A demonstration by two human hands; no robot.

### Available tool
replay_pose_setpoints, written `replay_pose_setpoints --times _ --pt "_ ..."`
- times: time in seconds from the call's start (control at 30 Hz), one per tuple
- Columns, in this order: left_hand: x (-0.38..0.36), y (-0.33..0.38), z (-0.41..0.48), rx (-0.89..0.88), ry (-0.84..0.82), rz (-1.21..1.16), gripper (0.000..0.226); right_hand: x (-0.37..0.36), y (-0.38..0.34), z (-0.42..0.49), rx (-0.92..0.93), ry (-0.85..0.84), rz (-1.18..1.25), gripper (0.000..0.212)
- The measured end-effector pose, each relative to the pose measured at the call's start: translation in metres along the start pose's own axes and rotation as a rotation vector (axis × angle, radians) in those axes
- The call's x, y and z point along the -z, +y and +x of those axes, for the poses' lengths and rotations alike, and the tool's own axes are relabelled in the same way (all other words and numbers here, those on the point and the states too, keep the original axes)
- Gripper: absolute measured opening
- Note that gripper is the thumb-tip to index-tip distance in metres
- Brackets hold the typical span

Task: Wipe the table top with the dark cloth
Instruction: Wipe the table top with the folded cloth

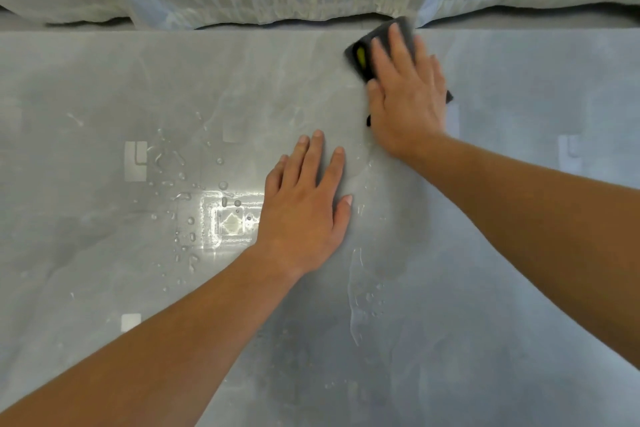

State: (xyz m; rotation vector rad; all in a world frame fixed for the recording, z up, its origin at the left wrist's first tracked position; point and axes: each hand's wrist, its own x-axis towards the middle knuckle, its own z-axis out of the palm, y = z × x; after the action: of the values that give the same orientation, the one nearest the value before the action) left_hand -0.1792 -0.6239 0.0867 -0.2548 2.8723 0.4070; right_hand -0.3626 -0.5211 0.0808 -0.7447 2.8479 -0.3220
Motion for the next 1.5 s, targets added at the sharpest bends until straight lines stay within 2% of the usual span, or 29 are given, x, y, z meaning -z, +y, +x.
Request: replay_pose_setpoints --times 0.07,0.13,0.2,0.3,0.37,0.57,0.63,0.73,0.8,0.9,1.0,1.07,1.17,1.23,1.27,1.4,1.47,1.5 --pt "0.0 0.0 0.0 0.002 0.0 0.012 0.063 0.0 0.001 -0.017 0.238 -0.084 -0.057 0.055" --pt "0.001 -0.001 0.0 -0.004 -0.004 0.019 0.064 0.007 0.017 -0.012 0.349 -0.151 -0.085 0.055" --pt "0.002 -0.002 0.0 -0.016 -0.007 0.009 0.064 0.011 0.031 0.009 0.282 -0.116 -0.076 0.055" --pt "0.003 -0.004 -0.001 -0.033 -0.018 -0.013 0.066 0.013 0.032 0.031 -0.008 -0.002 0.044 0.055" --pt "0.004 -0.005 -0.003 -0.039 -0.014 -0.032 0.067 0.01 0.018 0.02 -0.035 0.015 0.037 0.055" --pt "0.009 0.003 -0.023 0.0 0.043 -0.073 0.062 0.01 0.04 -0.055 0.467 -0.197 -0.099 0.056" --pt "0.007 0.01 -0.033 -0.001 0.026 -0.069 0.06 0.012 0.055 -0.041 0.399 -0.171 -0.091 0.056" --pt "0.003 0.014 -0.046 0.019 -0.004 -0.061 0.061 0.007 0.049 -0.032 0.072 -0.068 0.028 0.055" --pt "0.001 0.013 -0.052 0.029 -0.002 -0.048 0.062 -0.001 0.03 -0.049 0.013 -0.023 0.036 0.056" --pt "-0.001 0.01 -0.059 0.023 0.007 -0.049 0.063 -0.012 0.018 -0.096 0.226 -0.065 -0.045 0.056" --pt "-0.004 0.008 -0.067 0.003 -0.013 -0.026 0.065 -0.011 0.036 -0.117 0.449 -0.141 -0.11 0.054" --pt "-0.006 0.008 -0.073 -0.011 -0.02 -0.014 0.066 -0.007 0.049 -0.105 0.427 -0.125 -0.102 0.054" --pt "-0.007 0.01 -0.08 -0.003 -0.016 -0.024 0.066 -0.008 0.044 -0.093 0.148 -0.057 -0.007 0.055" --pt "-0.007 0.011 -0.084 0.011 -0.011 -0.037 0.065 -0.014 0.023 -0.109 0.051 -0.015 0.018 0.056" --pt "-0.007 0.011 -0.087 0.016 -0.008 -0.04 0.065 -0.017 0.015 -0.124 0.083 -0.02 0.014 0.057" --pt "-0.007 0.009 -0.098 0.035 -0.013 -0.015 0.064 -0.016 0.025 -0.169 0.447 -0.175 -0.089 0.054" --pt "-0.008 0.007 -0.104 0.035 -0.021 0.0 0.064 -0.011 0.036 -0.157 0.44 -0.188 -0.075 0.054" --pt "-0.009 0.007 -0.106 0.032 -0.025 0.006 0.064 -0.01 0.037 -0.148 0.357 -0.164 -0.055 0.054"
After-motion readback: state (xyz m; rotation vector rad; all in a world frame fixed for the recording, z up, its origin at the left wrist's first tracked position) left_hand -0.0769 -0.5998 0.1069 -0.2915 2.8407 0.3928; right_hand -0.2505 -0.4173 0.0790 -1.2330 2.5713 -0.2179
